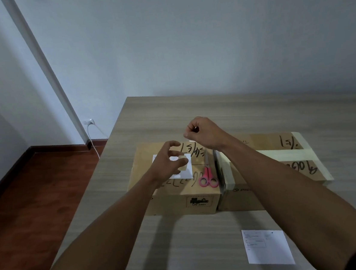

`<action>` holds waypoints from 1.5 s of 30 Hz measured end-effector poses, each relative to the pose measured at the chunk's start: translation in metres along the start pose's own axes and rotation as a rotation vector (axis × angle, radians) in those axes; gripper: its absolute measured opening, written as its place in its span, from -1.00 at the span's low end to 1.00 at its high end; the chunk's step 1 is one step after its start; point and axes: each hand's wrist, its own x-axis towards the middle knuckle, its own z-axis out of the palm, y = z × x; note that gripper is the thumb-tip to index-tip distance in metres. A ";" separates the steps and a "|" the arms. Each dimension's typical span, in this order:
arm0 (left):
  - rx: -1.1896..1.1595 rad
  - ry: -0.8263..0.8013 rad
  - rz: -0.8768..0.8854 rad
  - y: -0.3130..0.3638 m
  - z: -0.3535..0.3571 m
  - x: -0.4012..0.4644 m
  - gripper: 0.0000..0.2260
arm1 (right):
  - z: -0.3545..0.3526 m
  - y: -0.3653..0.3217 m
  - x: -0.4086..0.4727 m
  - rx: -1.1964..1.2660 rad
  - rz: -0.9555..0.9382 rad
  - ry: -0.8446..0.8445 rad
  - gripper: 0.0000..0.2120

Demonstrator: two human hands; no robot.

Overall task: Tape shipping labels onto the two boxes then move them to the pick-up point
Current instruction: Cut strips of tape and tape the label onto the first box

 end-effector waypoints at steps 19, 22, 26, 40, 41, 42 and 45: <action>0.047 -0.172 0.017 0.015 0.005 -0.003 -0.46 | 0.005 0.016 0.012 0.012 0.093 0.056 -0.86; -0.005 -0.153 -0.011 0.009 0.006 -0.005 -0.48 | 0.008 0.025 0.011 0.011 0.200 0.104 -0.79; -0.067 -0.092 -0.071 0.000 0.002 -0.008 -0.46 | 0.019 0.039 0.001 -0.146 0.371 0.046 -0.94; -0.088 -0.028 -0.073 -0.017 -0.015 -0.025 -0.39 | 0.085 0.043 -0.066 -0.404 0.712 -0.048 -0.81; -0.090 -0.029 -0.073 -0.017 -0.016 -0.026 -0.40 | 0.084 0.040 -0.068 -0.407 0.721 -0.036 -0.81; -0.096 -0.030 -0.073 -0.018 -0.019 -0.028 -0.41 | 0.085 0.038 -0.068 -0.410 0.734 -0.030 -0.81; -0.103 -0.042 -0.066 -0.021 -0.027 -0.032 -0.41 | 0.088 0.034 -0.071 -0.493 0.767 -0.009 -0.68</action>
